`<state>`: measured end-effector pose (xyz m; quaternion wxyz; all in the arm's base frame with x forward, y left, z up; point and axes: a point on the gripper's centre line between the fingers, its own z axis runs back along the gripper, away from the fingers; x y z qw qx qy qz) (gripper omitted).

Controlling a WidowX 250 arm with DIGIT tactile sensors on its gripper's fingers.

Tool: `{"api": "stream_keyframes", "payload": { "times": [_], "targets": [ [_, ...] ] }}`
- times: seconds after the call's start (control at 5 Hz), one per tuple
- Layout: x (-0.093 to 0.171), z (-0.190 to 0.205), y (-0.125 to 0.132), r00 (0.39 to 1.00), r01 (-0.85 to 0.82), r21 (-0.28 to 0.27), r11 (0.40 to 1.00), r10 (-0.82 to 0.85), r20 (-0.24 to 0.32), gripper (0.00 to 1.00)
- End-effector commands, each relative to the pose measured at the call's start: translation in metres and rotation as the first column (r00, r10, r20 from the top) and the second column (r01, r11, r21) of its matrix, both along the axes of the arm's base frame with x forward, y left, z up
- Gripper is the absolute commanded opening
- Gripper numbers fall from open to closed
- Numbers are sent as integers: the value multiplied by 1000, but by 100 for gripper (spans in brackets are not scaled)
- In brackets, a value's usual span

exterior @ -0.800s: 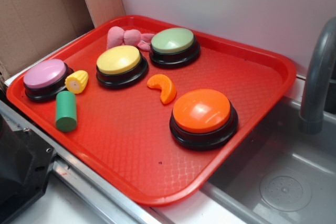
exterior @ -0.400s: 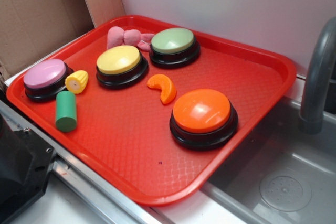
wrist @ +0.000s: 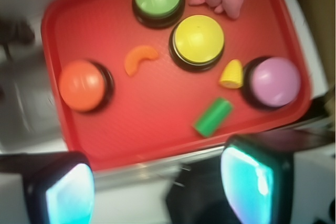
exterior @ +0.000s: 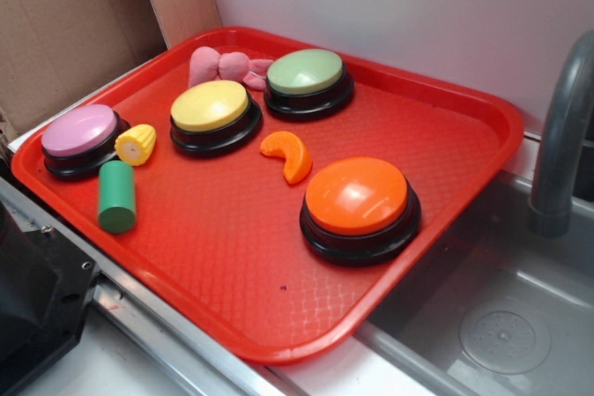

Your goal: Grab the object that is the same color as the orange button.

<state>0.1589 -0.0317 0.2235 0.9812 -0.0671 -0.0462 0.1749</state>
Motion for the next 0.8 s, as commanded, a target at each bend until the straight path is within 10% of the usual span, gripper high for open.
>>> {"api": "stream_keyframes", "payload": {
  "times": [0.0,0.6],
  "targets": [
    [56,-40,-20,944,-319,-58,946,323,74,100],
    [98,-120,-12,803,-596,23,803,595,31,100]
  ]
}}
